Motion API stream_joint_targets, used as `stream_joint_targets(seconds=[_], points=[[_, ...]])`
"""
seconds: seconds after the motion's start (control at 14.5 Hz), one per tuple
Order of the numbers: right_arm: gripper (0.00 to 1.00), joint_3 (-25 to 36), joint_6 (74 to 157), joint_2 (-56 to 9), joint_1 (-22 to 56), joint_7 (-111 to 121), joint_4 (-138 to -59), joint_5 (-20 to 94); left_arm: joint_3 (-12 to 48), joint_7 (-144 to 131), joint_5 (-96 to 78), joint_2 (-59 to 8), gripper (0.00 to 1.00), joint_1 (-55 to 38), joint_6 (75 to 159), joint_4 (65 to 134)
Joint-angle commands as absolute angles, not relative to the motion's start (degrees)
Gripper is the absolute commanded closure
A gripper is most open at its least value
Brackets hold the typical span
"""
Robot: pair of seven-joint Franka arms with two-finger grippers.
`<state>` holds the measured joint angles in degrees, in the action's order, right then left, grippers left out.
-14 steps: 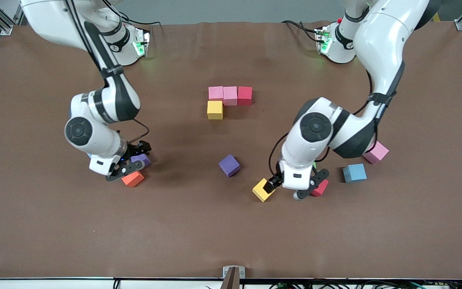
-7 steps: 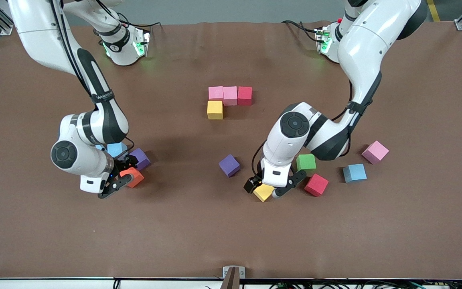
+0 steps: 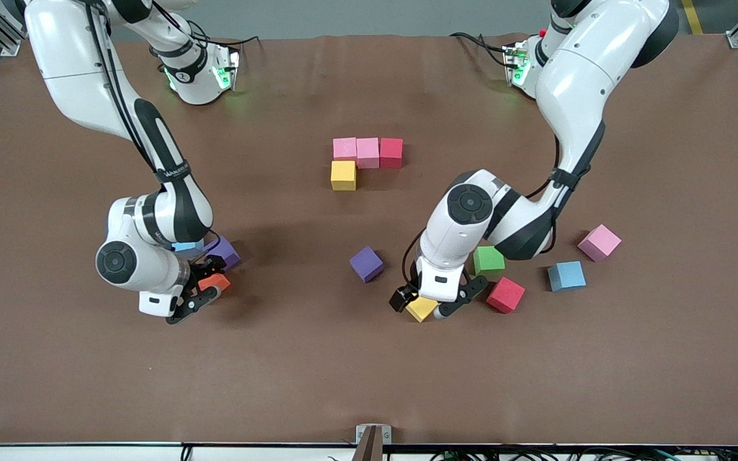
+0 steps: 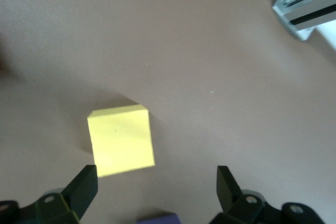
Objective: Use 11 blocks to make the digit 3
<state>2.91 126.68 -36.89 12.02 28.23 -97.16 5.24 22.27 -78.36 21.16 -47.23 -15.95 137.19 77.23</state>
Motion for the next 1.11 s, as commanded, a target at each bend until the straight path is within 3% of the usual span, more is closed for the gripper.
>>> stream_joint_targets(seconds=[0.0, 0.21, 0.35, 0.55, 0.62, 1.04], points=[[0.0, 2.1, 128.6, -36.8, 11.7, 28.6, -98.4, 4.2, 16.2, -76.4, 22.2, -49.0, 0.0, -20.3, 138.4, 75.7], [0.02, 2.1, 130.2, -37.3, 11.7, 28.7, -98.7, 4.2, 15.9, -76.0, 22.0, -49.1, 0.0, -20.5, 137.2, 75.7], [0.2, 2.1, 132.3, -37.4, 11.8, 28.7, -100.0, 4.2, 15.9, -76.1, 21.9, -49.1, 0.0, -20.5, 136.5, 75.6], [0.59, 2.1, 131.8, -37.3, 11.9, 28.7, -99.9, 4.2, 15.9, -76.1, 21.9, -49.1, 0.0, -20.4, 136.5, 75.6], [0.63, 2.1, 131.7, -37.1, 12.0, 28.7, -99.8, 4.2, 15.9, -76.2, 21.9, -49.1, 0.0, -20.4, 136.5, 75.7], [0.65, 2.1, 126.0, -35.6, 17.4, 22.9, -96.9, 4.8, 16.1, -77.1, 18.2, -49.7, 0.0, -20.7, 137.0, 74.6]])
